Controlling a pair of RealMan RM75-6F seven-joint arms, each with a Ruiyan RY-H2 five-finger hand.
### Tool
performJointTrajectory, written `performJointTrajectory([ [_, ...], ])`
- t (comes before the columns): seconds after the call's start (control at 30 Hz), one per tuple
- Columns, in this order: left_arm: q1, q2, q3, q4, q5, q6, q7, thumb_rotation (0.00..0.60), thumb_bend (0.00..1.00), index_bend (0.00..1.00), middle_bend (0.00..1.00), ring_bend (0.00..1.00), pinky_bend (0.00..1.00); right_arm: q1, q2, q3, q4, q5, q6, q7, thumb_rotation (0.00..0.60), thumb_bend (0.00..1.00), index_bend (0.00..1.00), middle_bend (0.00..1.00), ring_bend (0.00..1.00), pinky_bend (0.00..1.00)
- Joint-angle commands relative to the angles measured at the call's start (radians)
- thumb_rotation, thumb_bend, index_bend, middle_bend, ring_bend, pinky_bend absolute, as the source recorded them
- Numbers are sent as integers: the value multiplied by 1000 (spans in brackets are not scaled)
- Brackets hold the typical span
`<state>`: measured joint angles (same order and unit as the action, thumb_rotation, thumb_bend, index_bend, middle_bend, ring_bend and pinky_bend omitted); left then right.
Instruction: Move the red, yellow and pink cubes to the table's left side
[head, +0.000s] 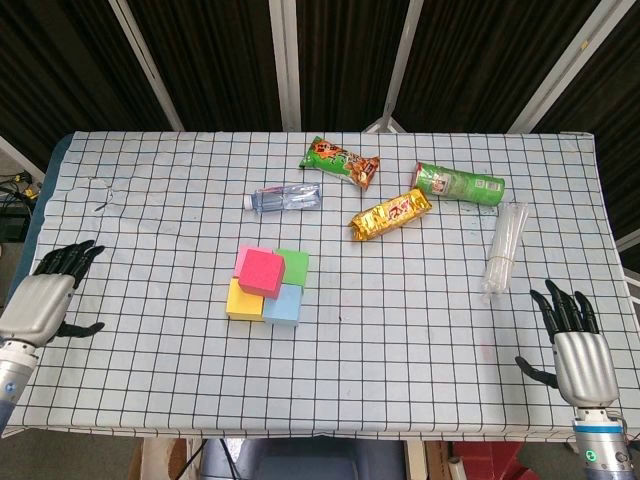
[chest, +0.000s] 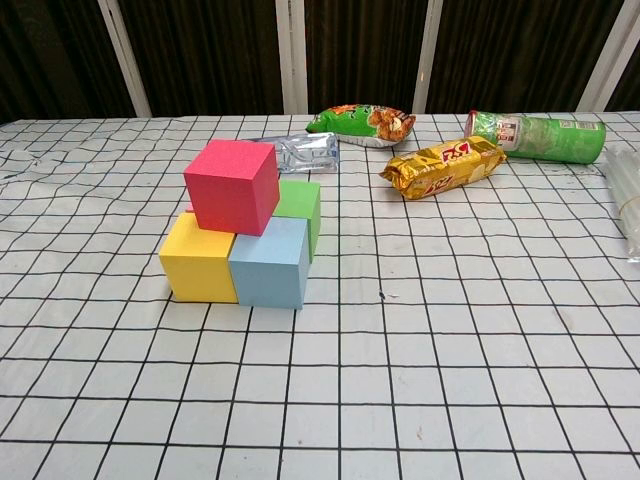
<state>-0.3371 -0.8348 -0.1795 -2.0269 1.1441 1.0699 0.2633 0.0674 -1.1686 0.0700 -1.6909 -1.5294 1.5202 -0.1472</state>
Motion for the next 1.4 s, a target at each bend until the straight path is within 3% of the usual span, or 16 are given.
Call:
performJointTrajectory([
  [0.03,-184,87,-66,-101,-249,-179,137,600,0,0,0,0,8,3,-3,-1,4,-5,-2,-6,600,59,124,26,100,0],
  [0.23,-424,97,-81,-111,-577,-288,266,600,0,0,0,0,0,8,-15,4,9,12,-13,-31,600,58,124,26,100,0],
  [0.57,-753,-59,-20,-74,-964,-195,481,600,0,0,0,0,0,16,-28,15,15,41,-27,-58,600,59,124,26,100,0],
  [0.93,-913,-251,26,26,-1128,-98,578,600,0,0,0,0,0,19,-27,22,19,58,-32,-54,600,59,124,27,100,0],
  [1.23,-962,-383,26,110,-1119,-27,595,600,0,0,5,0,0,17,-22,24,18,62,-28,-43,600,59,124,26,100,0],
  [1.4,-973,-445,18,147,-1073,11,590,600,0,0,66,0,0,17,-20,25,17,66,-29,-42,600,59,124,26,100,0],
])
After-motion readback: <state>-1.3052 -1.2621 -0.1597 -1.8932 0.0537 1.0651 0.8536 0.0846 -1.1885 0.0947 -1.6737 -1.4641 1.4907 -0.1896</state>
